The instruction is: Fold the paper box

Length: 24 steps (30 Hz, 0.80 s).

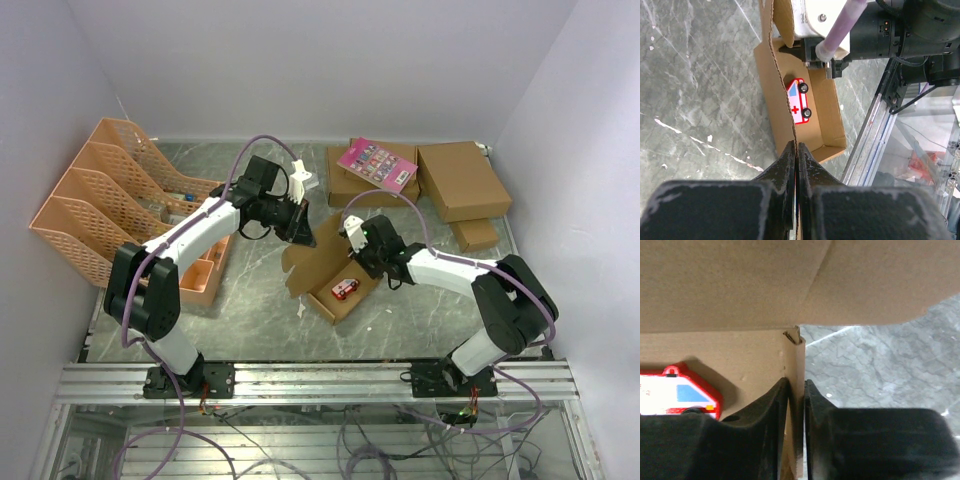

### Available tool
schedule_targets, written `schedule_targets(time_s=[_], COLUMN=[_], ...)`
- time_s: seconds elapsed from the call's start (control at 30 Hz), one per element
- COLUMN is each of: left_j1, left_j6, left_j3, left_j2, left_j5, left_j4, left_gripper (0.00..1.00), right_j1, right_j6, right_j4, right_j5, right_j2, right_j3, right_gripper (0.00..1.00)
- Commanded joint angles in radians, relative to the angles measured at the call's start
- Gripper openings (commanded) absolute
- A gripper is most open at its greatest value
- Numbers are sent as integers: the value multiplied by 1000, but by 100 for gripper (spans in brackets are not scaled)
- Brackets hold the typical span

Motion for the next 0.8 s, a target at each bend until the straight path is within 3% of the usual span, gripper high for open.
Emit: schedule_targets(time_s=[0.0, 0.13, 0.43, 0.6, 0.77], left_j1=[-3, -4, -2, -3, -3], left_j6=[1, 9, 15, 30, 46], left_j3=[9, 9, 16, 36, 45], left_j2=[0, -1, 9, 14, 22], left_j5=[55, 49, 45, 32, 27], left_j4=[24, 16, 9, -9, -23], left_gripper=[9, 9, 9, 9, 11], right_j1=[12, 11, -7, -41, -79], right_j6=[-65, -55, -40, -34, -26], right_j4=[-50, -59, -54, -72, -68], right_j5=[44, -16, -61, -133, -202], right_j2=[13, -5, -47, -70, -65], right_j3=[28, 34, 29, 45, 36], right_gripper=[25, 33, 37, 45, 43])
